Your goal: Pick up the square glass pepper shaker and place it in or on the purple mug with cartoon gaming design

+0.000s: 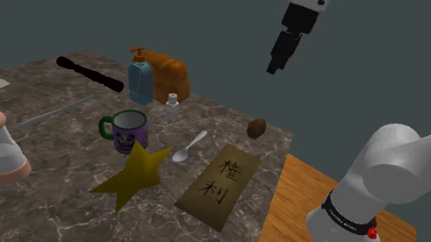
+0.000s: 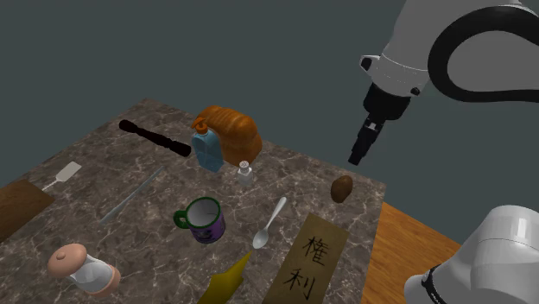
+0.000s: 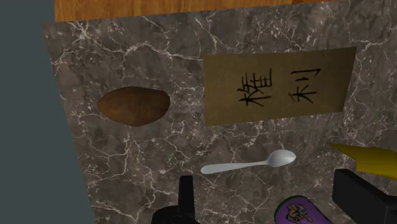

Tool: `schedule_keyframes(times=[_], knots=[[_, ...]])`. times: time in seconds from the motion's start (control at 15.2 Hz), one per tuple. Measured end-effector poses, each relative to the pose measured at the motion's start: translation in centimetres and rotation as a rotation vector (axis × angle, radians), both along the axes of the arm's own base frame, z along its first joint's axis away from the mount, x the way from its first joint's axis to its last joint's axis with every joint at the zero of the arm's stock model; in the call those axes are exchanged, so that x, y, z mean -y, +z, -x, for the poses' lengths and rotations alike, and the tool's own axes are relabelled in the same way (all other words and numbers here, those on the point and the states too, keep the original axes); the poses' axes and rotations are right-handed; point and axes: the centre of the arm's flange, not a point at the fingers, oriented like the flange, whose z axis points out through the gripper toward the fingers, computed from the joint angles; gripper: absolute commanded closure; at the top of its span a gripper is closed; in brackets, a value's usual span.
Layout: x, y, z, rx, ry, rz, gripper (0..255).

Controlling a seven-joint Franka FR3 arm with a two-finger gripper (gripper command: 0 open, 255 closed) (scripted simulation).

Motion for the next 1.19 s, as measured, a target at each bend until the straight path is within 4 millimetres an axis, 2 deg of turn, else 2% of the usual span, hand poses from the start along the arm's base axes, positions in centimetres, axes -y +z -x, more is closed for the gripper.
schedule_keyframes(times=[0.13,0.26,1.19], knots=[[-0.1,-0.4,-0.5,0.002,0.003,0.001,0],[-0.3,-1.8,-1.7,0.011,0.011,0.005,0],[-4.3,-12.8,-15.1,0.101,0.077,0.038,0]])
